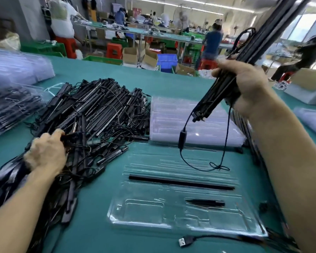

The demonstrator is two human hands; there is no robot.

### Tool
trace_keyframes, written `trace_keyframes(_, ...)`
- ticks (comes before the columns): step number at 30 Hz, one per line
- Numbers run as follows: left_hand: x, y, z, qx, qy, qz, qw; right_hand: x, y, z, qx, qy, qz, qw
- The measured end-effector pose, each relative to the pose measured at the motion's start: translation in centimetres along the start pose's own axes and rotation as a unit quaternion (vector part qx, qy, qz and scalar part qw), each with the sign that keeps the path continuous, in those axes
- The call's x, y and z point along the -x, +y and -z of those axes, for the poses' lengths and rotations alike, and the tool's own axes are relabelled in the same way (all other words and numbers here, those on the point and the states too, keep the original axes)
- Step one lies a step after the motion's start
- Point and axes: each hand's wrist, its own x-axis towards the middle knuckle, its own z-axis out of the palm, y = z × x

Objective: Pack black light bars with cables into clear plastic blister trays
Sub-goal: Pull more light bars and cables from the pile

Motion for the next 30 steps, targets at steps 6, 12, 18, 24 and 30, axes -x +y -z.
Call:
trace_keyframes(6, -1.2, 2.6, 2.5, -0.071, -0.126, -0.029, 0.989, 0.9, 1.7, 0.2, -0.031, -0.065, -0.052, 0.996)
trace_keyframes(12, 2.3, 8.9, 7.8, 0.227, -0.078, -0.158, 0.958, 1.3, 2.3, -2.8, -0.076, -0.152, -0.053, 0.984)
trace_keyframes(18, 6.3, 16.8, 12.9, 0.548, -0.160, -0.291, 0.768, 2.8, 2.7, -5.1, -0.137, -0.273, -0.063, 0.950)
trace_keyframes(24, 7.1, 17.4, 13.1, 0.495, -0.133, -0.265, 0.817, 3.9, 5.5, -5.4, -0.106, -0.213, -0.087, 0.967)
trace_keyframes(30, 5.2, 13.1, 13.9, 0.531, -0.144, -0.241, 0.800, 6.1, 7.8, -1.9, -0.129, -0.300, -0.146, 0.934)
